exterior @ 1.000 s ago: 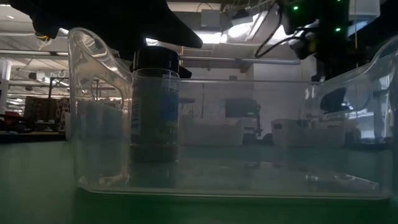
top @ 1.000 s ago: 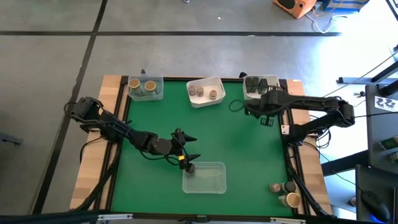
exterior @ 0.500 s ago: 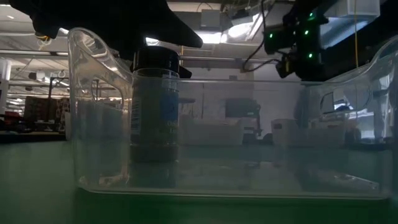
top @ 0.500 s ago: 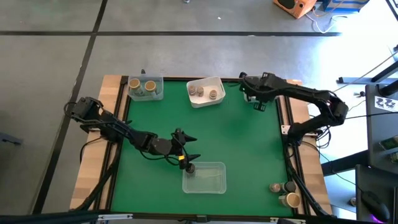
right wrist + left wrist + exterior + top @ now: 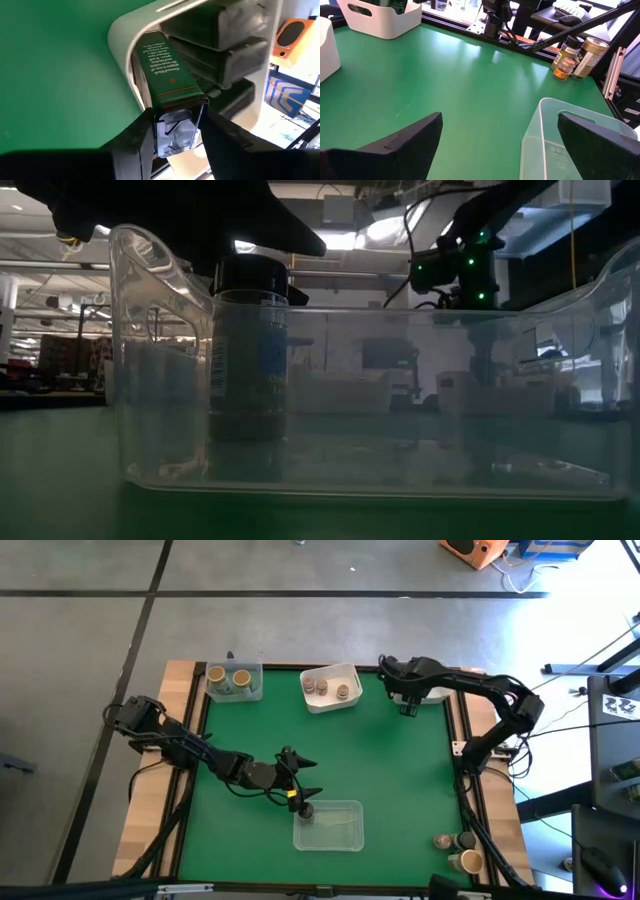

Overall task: Sort spices by type
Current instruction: Put the green seasoning can into the right white bin, then put the brown seasoning bottle into the left white bin

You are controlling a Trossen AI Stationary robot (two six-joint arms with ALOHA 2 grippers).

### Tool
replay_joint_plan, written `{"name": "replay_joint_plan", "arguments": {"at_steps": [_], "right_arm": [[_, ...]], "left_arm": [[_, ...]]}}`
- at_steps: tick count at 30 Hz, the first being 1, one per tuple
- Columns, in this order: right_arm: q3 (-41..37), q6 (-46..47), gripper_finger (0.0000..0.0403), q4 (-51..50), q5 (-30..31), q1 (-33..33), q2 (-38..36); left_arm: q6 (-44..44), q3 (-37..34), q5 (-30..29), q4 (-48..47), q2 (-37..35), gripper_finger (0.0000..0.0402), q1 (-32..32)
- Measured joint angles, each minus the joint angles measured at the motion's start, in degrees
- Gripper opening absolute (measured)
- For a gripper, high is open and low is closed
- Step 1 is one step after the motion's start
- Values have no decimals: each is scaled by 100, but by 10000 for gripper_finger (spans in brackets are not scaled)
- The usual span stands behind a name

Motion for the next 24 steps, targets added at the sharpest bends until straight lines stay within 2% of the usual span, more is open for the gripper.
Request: {"name": "replay_joint_plan", "arguments": {"at_steps": [9,19,24], "right_arm": [[0,-39,148,306,-231,9,312],[0,-8,255,131,5,13,188],[2,128,280,-137,-9,51,-189]], "left_arm": [[3,-1,-2,2,0,379,0],[37,-2,0,2,0,379,20],[34,-2,-4,9,0,379,21]]}}
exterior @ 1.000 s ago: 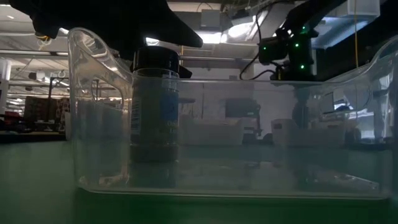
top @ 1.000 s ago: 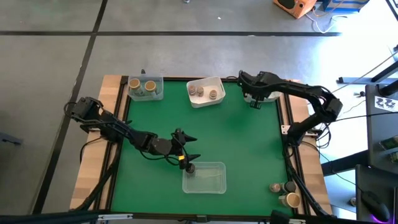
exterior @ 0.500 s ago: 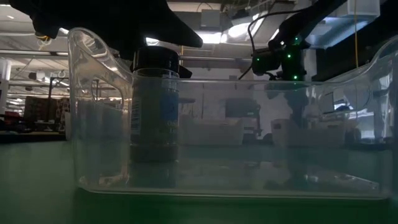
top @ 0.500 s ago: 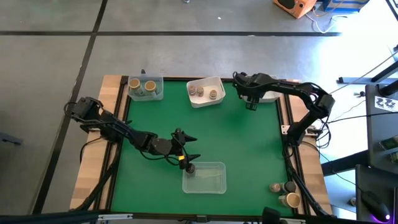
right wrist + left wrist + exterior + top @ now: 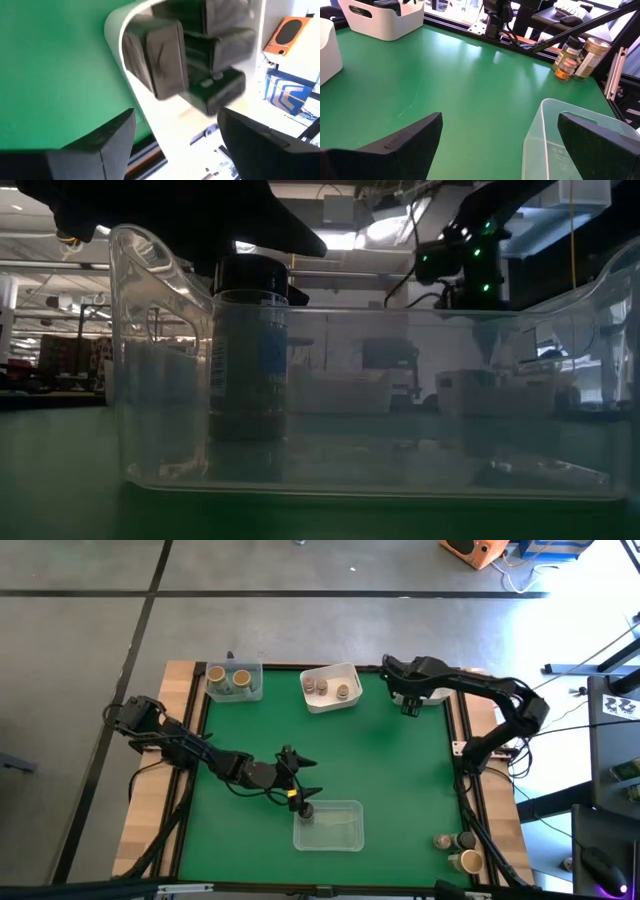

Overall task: Sort spices by type
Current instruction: Put the brown seasoning bottle into the left white bin

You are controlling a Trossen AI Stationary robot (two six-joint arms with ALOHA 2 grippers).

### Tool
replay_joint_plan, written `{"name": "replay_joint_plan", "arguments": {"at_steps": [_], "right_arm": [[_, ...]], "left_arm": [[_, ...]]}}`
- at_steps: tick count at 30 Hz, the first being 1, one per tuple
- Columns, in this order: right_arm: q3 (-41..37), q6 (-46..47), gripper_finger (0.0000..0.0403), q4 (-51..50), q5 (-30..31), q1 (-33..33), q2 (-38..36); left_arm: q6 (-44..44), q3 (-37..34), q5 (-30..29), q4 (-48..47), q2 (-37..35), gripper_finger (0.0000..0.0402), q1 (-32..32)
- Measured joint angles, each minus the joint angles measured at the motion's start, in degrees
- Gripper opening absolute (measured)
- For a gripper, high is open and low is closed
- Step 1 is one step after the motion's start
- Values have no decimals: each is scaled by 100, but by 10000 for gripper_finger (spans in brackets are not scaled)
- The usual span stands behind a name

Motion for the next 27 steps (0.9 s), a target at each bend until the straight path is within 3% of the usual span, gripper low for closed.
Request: {"name": "replay_joint_plan", "arguments": {"at_steps": [5,14,20,27], "right_arm": [[0,282,279,-384,-132,349,-595],[2,920,273,-371,-1127,1443,-1481],[2,1361,273,-370,-1554,2286,-1586],[2,1921,273,-370,-1604,3407,-1584]], "left_arm": [[-17,0,0,-2,0,379,-4],[-54,0,0,-3,0,379,62],[-72,0,1,-5,0,379,62],[-151,0,0,-5,0,379,22]]}}
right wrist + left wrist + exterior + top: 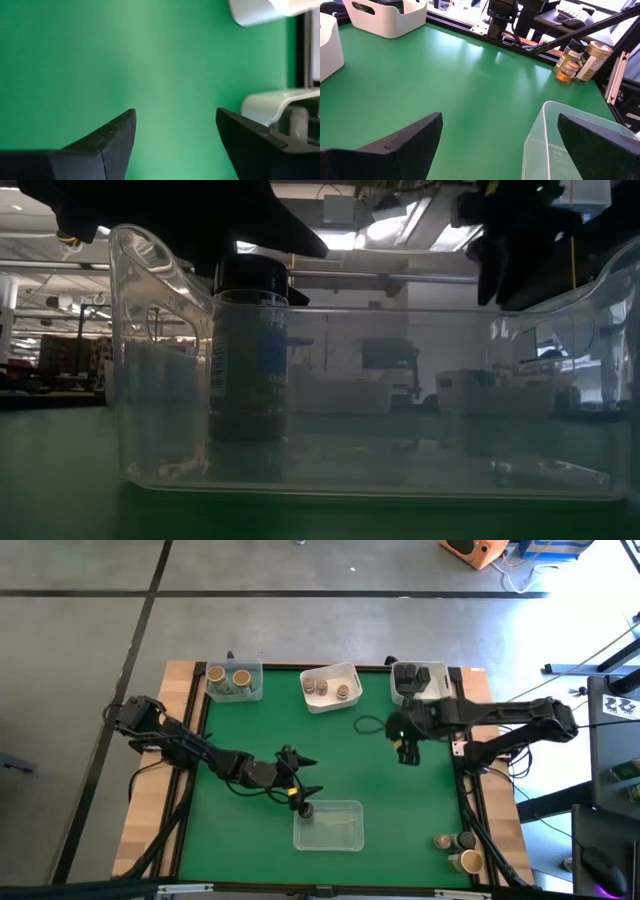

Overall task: Sort spices by type
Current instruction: Put the brown seasoning bottle into the left white bin

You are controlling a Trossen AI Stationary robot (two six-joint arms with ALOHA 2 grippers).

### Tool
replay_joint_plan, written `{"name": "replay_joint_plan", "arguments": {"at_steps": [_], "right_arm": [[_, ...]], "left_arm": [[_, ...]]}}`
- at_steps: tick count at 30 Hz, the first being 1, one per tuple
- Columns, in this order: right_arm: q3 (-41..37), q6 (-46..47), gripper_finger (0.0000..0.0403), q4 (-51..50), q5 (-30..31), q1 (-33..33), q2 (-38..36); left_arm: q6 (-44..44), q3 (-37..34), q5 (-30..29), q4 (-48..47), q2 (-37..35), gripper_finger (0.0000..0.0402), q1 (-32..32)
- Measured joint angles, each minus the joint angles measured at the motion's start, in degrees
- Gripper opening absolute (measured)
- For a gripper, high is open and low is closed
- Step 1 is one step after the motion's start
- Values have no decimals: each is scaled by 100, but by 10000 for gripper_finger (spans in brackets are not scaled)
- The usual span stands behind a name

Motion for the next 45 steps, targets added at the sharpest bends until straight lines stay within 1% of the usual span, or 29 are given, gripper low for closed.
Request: {"name": "replay_joint_plan", "arguments": {"at_steps": [5,11,21,25,35,45], "right_arm": [[0,296,273,38,0,784,0],[0,692,273,63,70,1463,3],[0,1248,273,138,161,2199,4],[0,1423,273,143,221,2491,4],[0,2068,273,144,268,3243,4],[0,2729,273,155,595,3982,7]], "left_arm": [[0,0,2,1,0,379,-6],[2,0,1,34,0,379,-6],[-40,0,-96,55,-2,379,-121],[-18,7,-143,264,-3,379,-193],[385,304,-354,247,-4,379,-394],[240,308,-446,245,-4,379,-496]]}}
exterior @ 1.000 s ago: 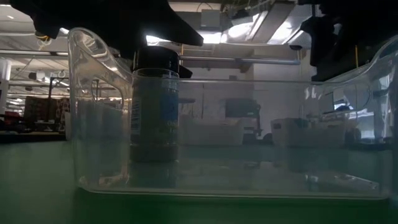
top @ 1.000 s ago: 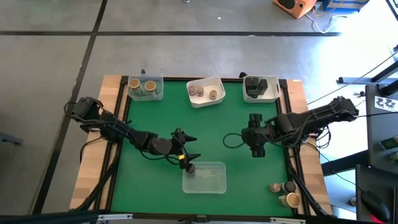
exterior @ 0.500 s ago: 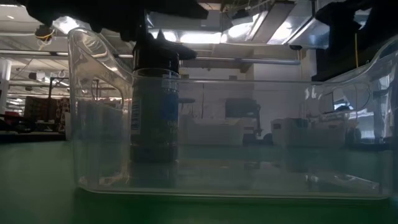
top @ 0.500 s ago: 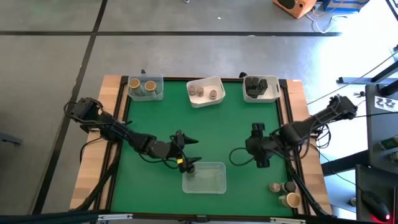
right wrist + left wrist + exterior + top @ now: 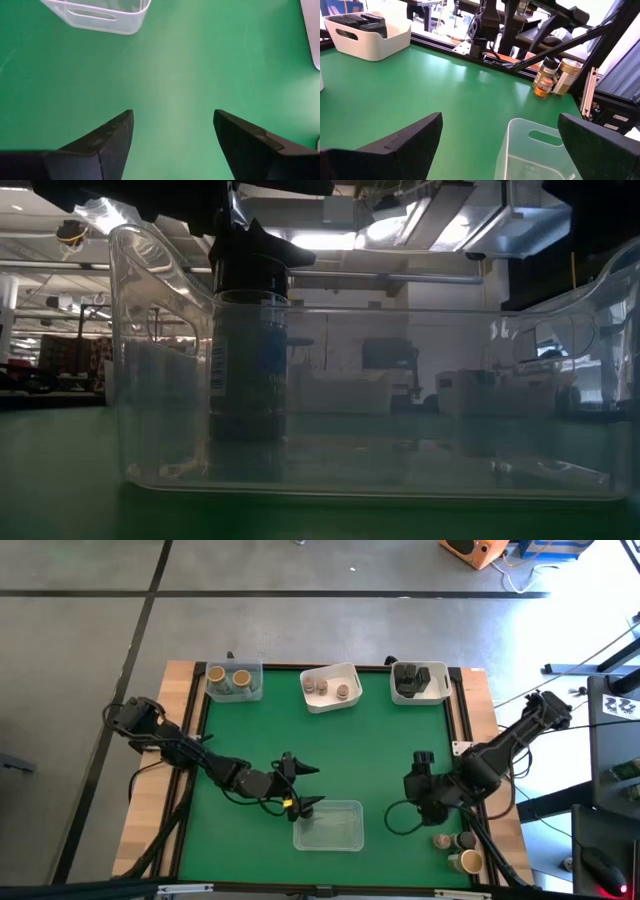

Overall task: Sort spices by type
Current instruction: Put the brown seasoning bottle into the left white bin

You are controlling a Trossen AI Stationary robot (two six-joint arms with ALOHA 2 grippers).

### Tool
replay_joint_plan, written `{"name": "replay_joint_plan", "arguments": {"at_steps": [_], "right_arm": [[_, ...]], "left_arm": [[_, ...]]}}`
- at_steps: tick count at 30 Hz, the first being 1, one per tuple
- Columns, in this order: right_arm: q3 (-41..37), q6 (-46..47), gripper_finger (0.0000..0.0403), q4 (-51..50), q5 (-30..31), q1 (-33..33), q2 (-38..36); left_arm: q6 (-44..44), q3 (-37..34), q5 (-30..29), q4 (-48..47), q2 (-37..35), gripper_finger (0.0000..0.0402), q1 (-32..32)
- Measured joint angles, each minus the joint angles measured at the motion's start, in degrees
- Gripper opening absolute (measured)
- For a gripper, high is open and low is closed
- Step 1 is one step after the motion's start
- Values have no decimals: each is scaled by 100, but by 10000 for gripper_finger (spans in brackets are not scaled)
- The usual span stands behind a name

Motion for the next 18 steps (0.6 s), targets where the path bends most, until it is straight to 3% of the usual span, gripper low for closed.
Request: {"name": "replay_joint_plan", "arguments": {"at_steps": [18], "right_arm": [[-13,1284,273,23,26,1034,133]], "left_arm": [[-13,0,-4,5,0,379,-2]]}}
